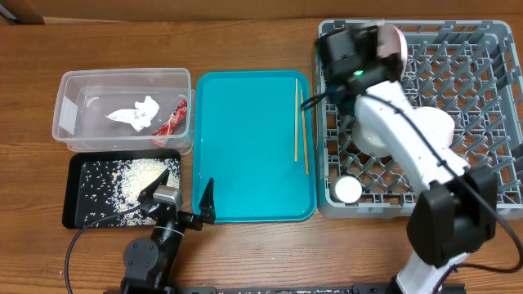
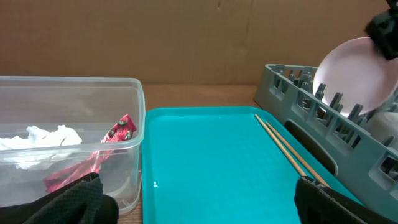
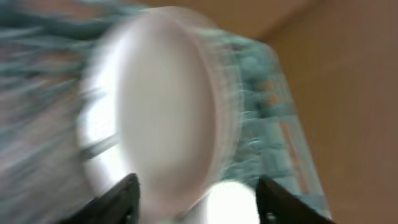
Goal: Sort waste into correct bins and load items into the dishwasher
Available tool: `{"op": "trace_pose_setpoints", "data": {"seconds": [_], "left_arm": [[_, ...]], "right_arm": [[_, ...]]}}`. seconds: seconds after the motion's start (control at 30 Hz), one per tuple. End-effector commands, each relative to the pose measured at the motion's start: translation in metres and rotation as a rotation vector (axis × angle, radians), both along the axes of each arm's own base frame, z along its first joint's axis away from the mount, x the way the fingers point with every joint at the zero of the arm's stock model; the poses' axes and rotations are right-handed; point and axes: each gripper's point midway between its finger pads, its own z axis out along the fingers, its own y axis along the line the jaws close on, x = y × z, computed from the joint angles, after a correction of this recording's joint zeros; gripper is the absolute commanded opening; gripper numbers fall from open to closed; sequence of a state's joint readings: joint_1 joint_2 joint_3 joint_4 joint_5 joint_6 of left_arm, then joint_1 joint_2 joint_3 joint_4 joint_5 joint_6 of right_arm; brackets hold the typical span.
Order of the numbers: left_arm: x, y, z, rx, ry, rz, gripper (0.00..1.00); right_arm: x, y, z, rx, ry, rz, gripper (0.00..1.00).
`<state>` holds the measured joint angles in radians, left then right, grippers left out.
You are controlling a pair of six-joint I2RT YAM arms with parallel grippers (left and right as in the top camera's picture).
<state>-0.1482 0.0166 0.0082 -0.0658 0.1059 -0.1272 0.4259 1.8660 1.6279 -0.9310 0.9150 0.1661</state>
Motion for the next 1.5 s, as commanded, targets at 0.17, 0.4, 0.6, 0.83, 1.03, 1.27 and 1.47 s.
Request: {"op": "trace_pose_setpoints", "data": {"seconds": [0.17,0.4,0.6,0.83,1.03,1.27,1.47], "left_arm": [[-0.001,-0.002,0.0,-0.002,-0.006,-0.011,1.0],[-0.001,-0.002,0.0,-0.002,-0.006,-0.011,1.0],[-0.001,-0.002,0.0,-0.002,-0.006,-0.011,1.0],[-0.001,-0.002,0.0,-0.002,-0.006,-0.011,1.0],[-0.001,-0.002,0.0,-0.002,-0.006,-0.011,1.0],[-0.001,-0.002,0.0,-0.002,-0.006,-0.011,1.0],[-0.001,-0.002,0.0,-0.002,-0.006,-0.011,1.0]], "right_arm": [[-0.075,0.199,0.004,0.762,0.256,0.554,0.61],[-0.07,0.2,-0.081,0.726,0.372,0.38,0.55],[-0.053,0.175,-0.146,0.61,0.409,0.236,0.41],[-0.05,0.159,-0.19,0.559,0.455,0.148,0.41],[-0.077,0.167,-0.223,0.618,0.61,0.131,0.22],[-0.081,0.191,-0.179,0.674,0.609,0.222,0.04],[-0.04,0.183,-0.053,0.696,0.276,0.32,0.04]]}}
